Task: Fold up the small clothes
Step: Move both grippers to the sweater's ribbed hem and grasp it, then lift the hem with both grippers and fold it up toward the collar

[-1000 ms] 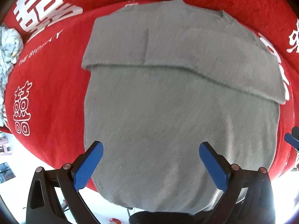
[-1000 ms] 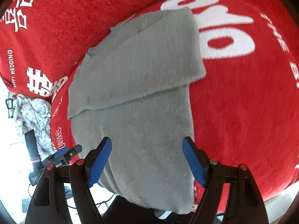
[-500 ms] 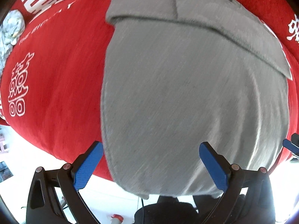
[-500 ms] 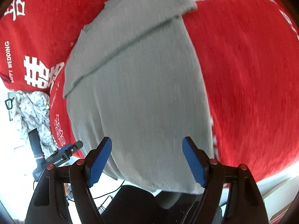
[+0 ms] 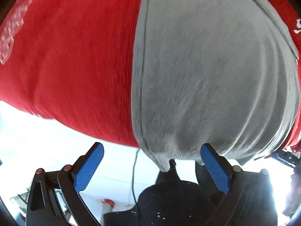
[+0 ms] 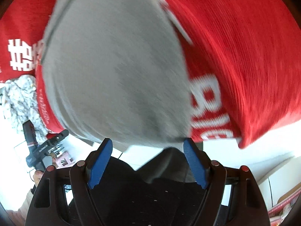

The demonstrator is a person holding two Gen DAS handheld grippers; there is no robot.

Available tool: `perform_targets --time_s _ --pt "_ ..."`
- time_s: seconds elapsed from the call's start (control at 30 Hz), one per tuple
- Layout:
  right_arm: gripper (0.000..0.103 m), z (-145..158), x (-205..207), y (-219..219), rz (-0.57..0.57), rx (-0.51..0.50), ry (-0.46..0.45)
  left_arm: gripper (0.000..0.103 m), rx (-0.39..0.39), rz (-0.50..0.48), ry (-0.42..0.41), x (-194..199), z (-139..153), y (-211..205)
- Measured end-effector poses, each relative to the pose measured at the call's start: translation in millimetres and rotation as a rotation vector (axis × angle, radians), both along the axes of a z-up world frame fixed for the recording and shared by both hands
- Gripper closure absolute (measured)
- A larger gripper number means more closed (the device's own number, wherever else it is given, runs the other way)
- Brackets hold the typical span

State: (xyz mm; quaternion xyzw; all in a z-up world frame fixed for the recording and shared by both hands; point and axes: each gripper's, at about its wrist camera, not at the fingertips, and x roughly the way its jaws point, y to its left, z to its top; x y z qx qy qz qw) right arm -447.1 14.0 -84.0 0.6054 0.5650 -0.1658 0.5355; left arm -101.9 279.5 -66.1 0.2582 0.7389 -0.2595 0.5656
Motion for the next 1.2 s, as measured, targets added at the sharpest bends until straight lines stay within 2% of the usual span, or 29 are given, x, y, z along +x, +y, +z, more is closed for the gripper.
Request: perform_targets --time_s 0.13,0.17,0.27,0.33,0.37,0.4,0.43,0.47,0.5,0.7,0.83,0.9,0.97,1.07,1.2 --pt "0.022 -20 -8 8 -0.017 0.009 0.008 0.0 -0.013 0.012 0.063 -14 -21 1" --pt "0.022 -23 -8 8 -0.017 0.002 0.006 0.0 -0.018 0.011 0.073 -26 -19 -11" --pt "0.021 -32 -6 11 -0.018 0.016 -0.017 0.0 -0.038 0.001 0.081 -29 -21 -11" --pt "0.022 -32 -6 14 -0.015 0.019 -0.032 0.005 -0.054 0.002 0.09 -32 -21 -5" --pt "0.033 -32 -7 15 -0.022 0.023 -0.044 0.023 -0.079 0.01 0.112 -31 -19 -4" --pt "0.047 -30 -8 14 -0.042 0.033 -0.05 0.048 -0.118 0.027 0.162 -32 -17 0" --pt "0.075 -28 -11 14 -0.062 0.044 -0.042 0.058 -0.134 0.036 0.194 -34 -15 0" --pt "0.09 -26 -13 15 -0.08 0.053 -0.057 0.082 -0.148 0.018 0.201 -37 -11 -1" --pt "0.09 -19 -14 16 -0.099 0.059 -0.089 0.092 -0.162 -0.002 0.21 -39 -6 -3" --pt "0.091 32 0 5 -0.163 0.057 -0.278 0.092 -0.304 -0.007 0.254 -28 39 -7" --pt "0.091 60 22 -22 -0.22 0.004 -0.391 0.092 -0.404 0.016 0.225 12 78 -25" --pt "0.091 68 37 -45 -0.252 -0.025 -0.441 0.092 -0.446 0.027 0.195 44 84 -39" --pt "0.094 73 49 -70 -0.255 -0.051 -0.463 0.092 -0.466 0.033 0.154 60 92 -59" --pt "0.095 70 68 -111 -0.266 -0.092 -0.463 0.092 -0.468 0.051 0.073 85 87 -95" --pt "0.095 63 83 -156 -0.308 -0.124 -0.408 0.092 -0.443 0.061 -0.005 107 87 -133"
